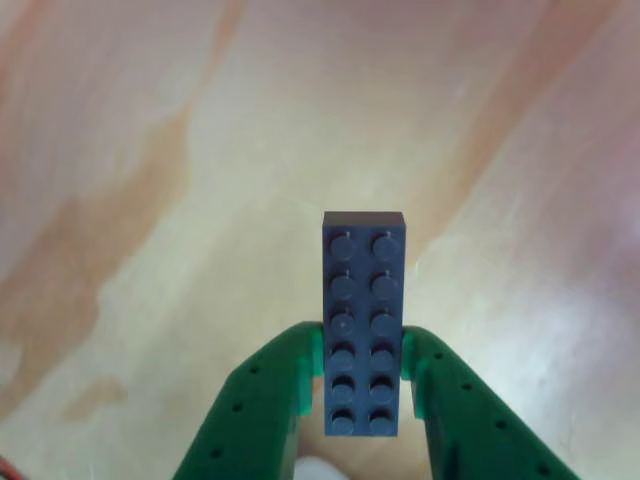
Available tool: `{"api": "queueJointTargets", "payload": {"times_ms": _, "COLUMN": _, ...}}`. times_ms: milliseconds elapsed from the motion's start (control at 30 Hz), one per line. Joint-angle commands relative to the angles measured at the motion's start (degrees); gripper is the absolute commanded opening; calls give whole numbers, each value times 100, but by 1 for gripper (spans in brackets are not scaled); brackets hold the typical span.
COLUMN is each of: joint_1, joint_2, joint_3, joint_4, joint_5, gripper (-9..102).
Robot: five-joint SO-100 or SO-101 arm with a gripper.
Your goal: Put all lego bricks in the bin.
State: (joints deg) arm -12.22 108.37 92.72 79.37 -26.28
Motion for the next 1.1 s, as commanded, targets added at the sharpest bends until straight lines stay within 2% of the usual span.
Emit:
{"api": "queueJointTargets", "payload": {"times_ms": 0, "joint_1": -2136, "joint_2": 193, "joint_3": -325, "joint_4": 466, "joint_5": 439, "gripper": 0}}
{"api": "queueJointTargets", "payload": {"times_ms": 133, "joint_1": -3278, "joint_2": -141, "joint_3": 202, "joint_4": 88, "joint_5": 563, "gripper": 0}}
{"api": "queueJointTargets", "payload": {"times_ms": 233, "joint_1": -3700, "joint_2": -299, "joint_3": 308, "joint_4": -79, "joint_5": 729, "gripper": 1}}
{"api": "queueJointTargets", "payload": {"times_ms": 267, "joint_1": -3709, "joint_2": -325, "joint_3": 316, "joint_4": -79, "joint_5": 738, "gripper": 6}}
{"api": "queueJointTargets", "payload": {"times_ms": 300, "joint_1": -3612, "joint_2": -352, "joint_3": 308, "joint_4": -35, "joint_5": 756, "gripper": 16}}
{"api": "queueJointTargets", "payload": {"times_ms": 367, "joint_1": -3173, "joint_2": -237, "joint_3": 308, "joint_4": 0, "joint_5": 835, "gripper": 32}}
{"api": "queueJointTargets", "payload": {"times_ms": 433, "joint_1": -2531, "joint_2": 123, "joint_3": 299, "joint_4": -9, "joint_5": 861, "gripper": 39}}
{"api": "queueJointTargets", "payload": {"times_ms": 567, "joint_1": -448, "joint_2": 756, "joint_3": -97, "joint_4": -123, "joint_5": 1028, "gripper": 37}}
{"api": "queueJointTargets", "payload": {"times_ms": 667, "joint_1": 1143, "joint_2": 826, "joint_3": 237, "joint_4": -264, "joint_5": 167, "gripper": 27}}
{"api": "queueJointTargets", "payload": {"times_ms": 733, "joint_1": 1846, "joint_2": 615, "joint_3": 888, "joint_4": -369, "joint_5": -571, "gripper": 25}}
{"api": "queueJointTargets", "payload": {"times_ms": 800, "joint_1": 2452, "joint_2": 492, "joint_3": 1705, "joint_4": -817, "joint_5": -1160, "gripper": 21}}
{"api": "queueJointTargets", "payload": {"times_ms": 867, "joint_1": 3006, "joint_2": 369, "joint_3": 2391, "joint_4": -1459, "joint_5": -1591, "gripper": 22}}
{"api": "queueJointTargets", "payload": {"times_ms": 1067, "joint_1": 3551, "joint_2": 299, "joint_3": 3305, "joint_4": -2145, "joint_5": -2074, "gripper": 22}}
